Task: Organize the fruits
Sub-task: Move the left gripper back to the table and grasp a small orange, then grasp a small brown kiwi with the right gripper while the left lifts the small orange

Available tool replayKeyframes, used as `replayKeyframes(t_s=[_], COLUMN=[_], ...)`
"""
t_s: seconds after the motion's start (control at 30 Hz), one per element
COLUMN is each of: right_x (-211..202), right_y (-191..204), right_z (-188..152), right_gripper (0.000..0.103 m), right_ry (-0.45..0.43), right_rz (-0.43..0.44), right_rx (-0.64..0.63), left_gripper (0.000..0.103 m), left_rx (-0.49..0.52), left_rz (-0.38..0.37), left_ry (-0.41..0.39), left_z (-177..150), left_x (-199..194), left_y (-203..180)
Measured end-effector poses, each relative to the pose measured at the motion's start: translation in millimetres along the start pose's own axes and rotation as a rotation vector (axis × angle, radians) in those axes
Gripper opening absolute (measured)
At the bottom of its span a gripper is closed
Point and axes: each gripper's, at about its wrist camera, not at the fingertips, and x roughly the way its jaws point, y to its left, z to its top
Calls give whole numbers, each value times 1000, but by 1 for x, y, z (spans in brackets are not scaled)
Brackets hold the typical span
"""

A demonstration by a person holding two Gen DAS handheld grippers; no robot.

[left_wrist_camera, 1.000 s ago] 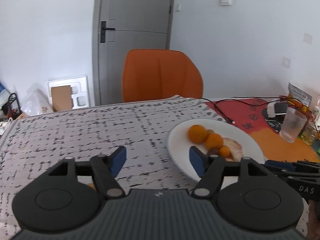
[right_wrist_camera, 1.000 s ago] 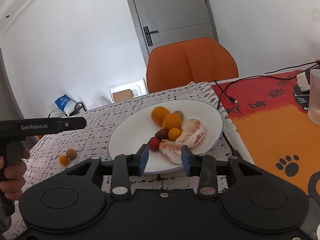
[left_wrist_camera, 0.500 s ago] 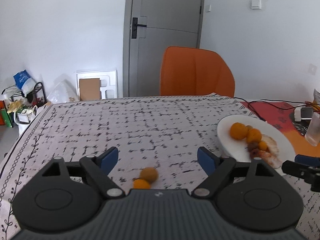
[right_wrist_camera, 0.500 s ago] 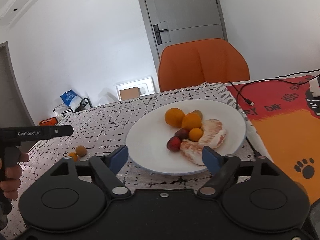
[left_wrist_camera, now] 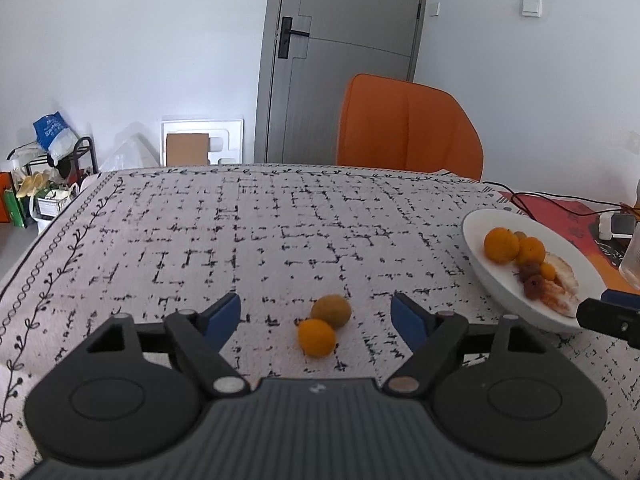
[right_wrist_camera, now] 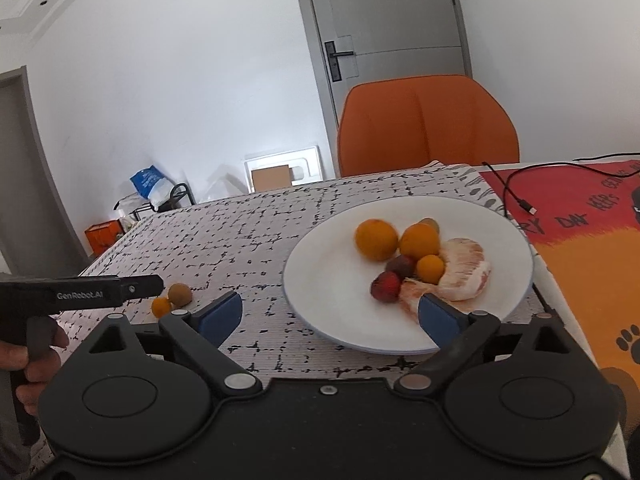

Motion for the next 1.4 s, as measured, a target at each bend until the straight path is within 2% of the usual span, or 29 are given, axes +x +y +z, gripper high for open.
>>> replayKeyframes(t_s=[0.17,0.27,0.3,0.4,0.87,1.0,1.17,1.4], right_x=[5,10,12,18,60,68,79,93], right_y=[11,18,20,28,72,84,97,113], right_z=[1,1,2,4,12,13,13,11], right_gripper=[96,95,95,95,72,70,62,60], right_ry=[9,13,14,11,85,99,123,145], right_rz=[17,22,26,41,142,159,173,184], right_rx=[-19,-32,-37,-57,-124,-150,-171,-195], left_gripper=[72,61,53,21,21,21,21,21], left_rx=[-8,-15,-19,-40,-72,-86,-107,-136], left_rz=[-13,-24,-28,-49,0,17,36,57], left_ry=[13,21,27,63,52,43,36,26], left_z=[-5,-7,-9,-13,-10,-9,-10,-12], left_x=[5,10,13,20,1,-4,-9,-16], left_y=[3,4,4,7,42,54,69,89])
